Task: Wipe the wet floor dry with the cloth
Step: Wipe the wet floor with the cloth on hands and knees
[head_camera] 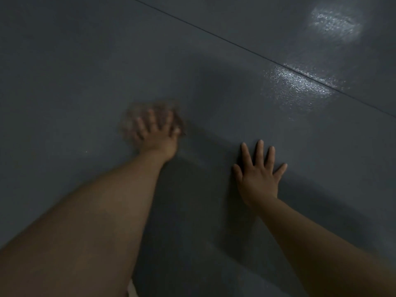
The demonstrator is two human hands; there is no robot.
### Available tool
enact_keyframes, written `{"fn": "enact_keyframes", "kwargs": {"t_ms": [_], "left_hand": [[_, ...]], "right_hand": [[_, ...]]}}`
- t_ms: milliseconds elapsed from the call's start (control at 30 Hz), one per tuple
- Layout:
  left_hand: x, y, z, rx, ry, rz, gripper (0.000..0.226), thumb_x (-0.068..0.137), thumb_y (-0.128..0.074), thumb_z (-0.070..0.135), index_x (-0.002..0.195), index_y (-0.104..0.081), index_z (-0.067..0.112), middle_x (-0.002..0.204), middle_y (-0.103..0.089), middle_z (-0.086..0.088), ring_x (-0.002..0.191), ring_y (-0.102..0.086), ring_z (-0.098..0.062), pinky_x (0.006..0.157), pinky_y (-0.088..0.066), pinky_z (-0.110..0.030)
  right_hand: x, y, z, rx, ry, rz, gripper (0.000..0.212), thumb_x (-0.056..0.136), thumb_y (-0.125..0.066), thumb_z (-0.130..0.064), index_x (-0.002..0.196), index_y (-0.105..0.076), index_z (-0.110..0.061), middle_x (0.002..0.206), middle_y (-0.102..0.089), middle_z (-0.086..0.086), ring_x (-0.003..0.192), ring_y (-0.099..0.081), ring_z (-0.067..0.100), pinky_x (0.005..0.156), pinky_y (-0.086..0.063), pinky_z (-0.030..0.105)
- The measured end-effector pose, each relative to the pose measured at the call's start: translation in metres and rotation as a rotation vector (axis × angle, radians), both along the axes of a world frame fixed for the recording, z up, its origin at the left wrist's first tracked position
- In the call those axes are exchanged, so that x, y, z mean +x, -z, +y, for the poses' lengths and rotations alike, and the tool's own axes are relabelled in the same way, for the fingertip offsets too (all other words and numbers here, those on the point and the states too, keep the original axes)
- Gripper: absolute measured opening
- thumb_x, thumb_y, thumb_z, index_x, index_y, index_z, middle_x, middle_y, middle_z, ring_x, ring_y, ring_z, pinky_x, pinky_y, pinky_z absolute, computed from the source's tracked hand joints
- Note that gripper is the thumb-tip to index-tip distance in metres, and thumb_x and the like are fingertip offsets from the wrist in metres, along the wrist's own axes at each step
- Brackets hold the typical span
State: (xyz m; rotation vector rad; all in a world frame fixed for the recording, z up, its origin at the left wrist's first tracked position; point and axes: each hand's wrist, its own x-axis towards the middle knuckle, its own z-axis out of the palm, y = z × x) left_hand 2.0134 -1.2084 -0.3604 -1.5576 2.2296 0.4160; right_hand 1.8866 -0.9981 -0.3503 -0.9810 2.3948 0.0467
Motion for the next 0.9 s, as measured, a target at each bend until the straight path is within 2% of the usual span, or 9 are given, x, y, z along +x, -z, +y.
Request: {"fn": "enact_keyframes", "kwargs": {"t_ms": [100,200,467,600,667,700,767,800,900], "left_hand": [[0.010,-0.006,-0.013,0.042,-0.368,0.010,0.055,0.099,-0.021,0.052,0.147,0.005,0.046,0.155,0.027,-0.001,0.141,0.023,-0.037,0.112,0.009,-0.057],[-0.005,-0.007,0.001,0.008,-0.327,0.040,0.054,0.100,-0.020,0.049,0.148,0.004,0.044,0.156,0.025,-0.003,0.141,0.021,-0.037,0.112,0.009,-0.057],[-0.044,-0.003,0.133,0.058,0.605,0.072,0.062,0.094,-0.023,0.059,0.148,0.003,0.044,0.154,0.027,-0.007,0.139,0.024,-0.042,0.108,0.010,-0.063],[-0.030,-0.012,0.174,0.222,1.105,0.070,0.059,0.093,-0.019,0.060,0.148,-0.006,0.045,0.148,0.033,0.003,0.136,0.031,-0.036,0.107,0.017,-0.060],[-0.026,-0.019,0.156,0.267,1.268,0.150,0.051,0.098,-0.029,0.049,0.148,-0.022,0.040,0.159,0.006,0.001,0.144,0.012,-0.034,0.112,0.004,-0.060],[-0.026,-0.023,0.142,0.229,1.333,0.241,0.047,0.097,-0.034,0.042,0.142,-0.039,0.033,0.157,-0.021,-0.005,0.144,-0.013,-0.036,0.111,-0.014,-0.062],[-0.022,-0.029,0.109,0.091,1.254,0.412,0.042,0.086,-0.046,0.030,0.122,-0.062,0.016,0.133,-0.054,-0.017,0.123,-0.050,-0.041,0.096,-0.040,-0.061],[-0.017,-0.030,0.091,0.032,1.136,0.427,0.045,0.083,-0.054,0.029,0.124,-0.060,0.012,0.133,-0.052,-0.021,0.122,-0.050,-0.043,0.097,-0.040,-0.060],[-0.003,-0.039,0.058,0.165,0.784,-0.012,0.106,0.074,-0.072,0.052,0.152,-0.007,0.024,0.157,0.007,-0.018,0.145,-0.001,-0.037,0.116,-0.011,-0.046]], "right_hand": [[-0.002,-0.002,0.000,-0.008,0.001,-0.012,0.060,0.099,-0.022,-0.052,0.149,0.007,-0.038,0.157,0.021,0.001,0.142,0.023,0.030,0.112,0.007,0.062],[-0.005,-0.002,0.000,-0.045,0.006,-0.009,0.059,0.099,-0.025,-0.052,0.149,0.002,-0.040,0.158,0.016,-0.001,0.144,0.019,0.028,0.113,0.004,0.060],[-0.039,-0.009,0.016,-0.239,0.050,0.026,0.053,0.099,-0.038,-0.025,0.149,-0.023,-0.027,0.158,-0.017,-0.005,0.139,-0.025,0.022,0.109,-0.021,0.037],[-0.048,-0.007,0.025,-0.425,0.142,0.000,0.051,0.093,-0.042,-0.007,0.143,-0.039,-0.016,0.153,-0.031,0.004,0.128,-0.036,0.031,0.105,-0.030,0.037],[-0.044,-0.003,0.033,-0.476,0.054,0.041,0.051,0.087,-0.046,-0.001,0.137,-0.047,-0.009,0.147,-0.039,0.012,0.122,-0.043,0.039,0.100,-0.039,0.044],[-0.041,0.000,0.038,-0.494,-0.023,0.068,0.050,0.083,-0.045,-0.002,0.132,-0.052,-0.006,0.142,-0.045,0.017,0.117,-0.048,0.043,0.095,-0.044,0.047],[-0.030,0.008,0.047,-0.481,-0.206,0.103,0.052,0.077,-0.042,-0.016,0.125,-0.058,-0.006,0.135,-0.052,0.019,0.113,-0.052,0.042,0.092,-0.047,0.047],[-0.024,0.013,0.052,-0.472,-0.305,0.122,0.052,0.078,-0.042,-0.024,0.126,-0.057,-0.008,0.134,-0.053,0.018,0.117,-0.049,0.039,0.096,-0.044,0.045],[-0.004,0.026,0.062,-0.358,-0.531,0.168,0.055,0.097,-0.026,-0.047,0.139,-0.042,-0.016,0.144,-0.044,0.012,0.136,-0.033,0.033,0.112,-0.018,0.045]]}}
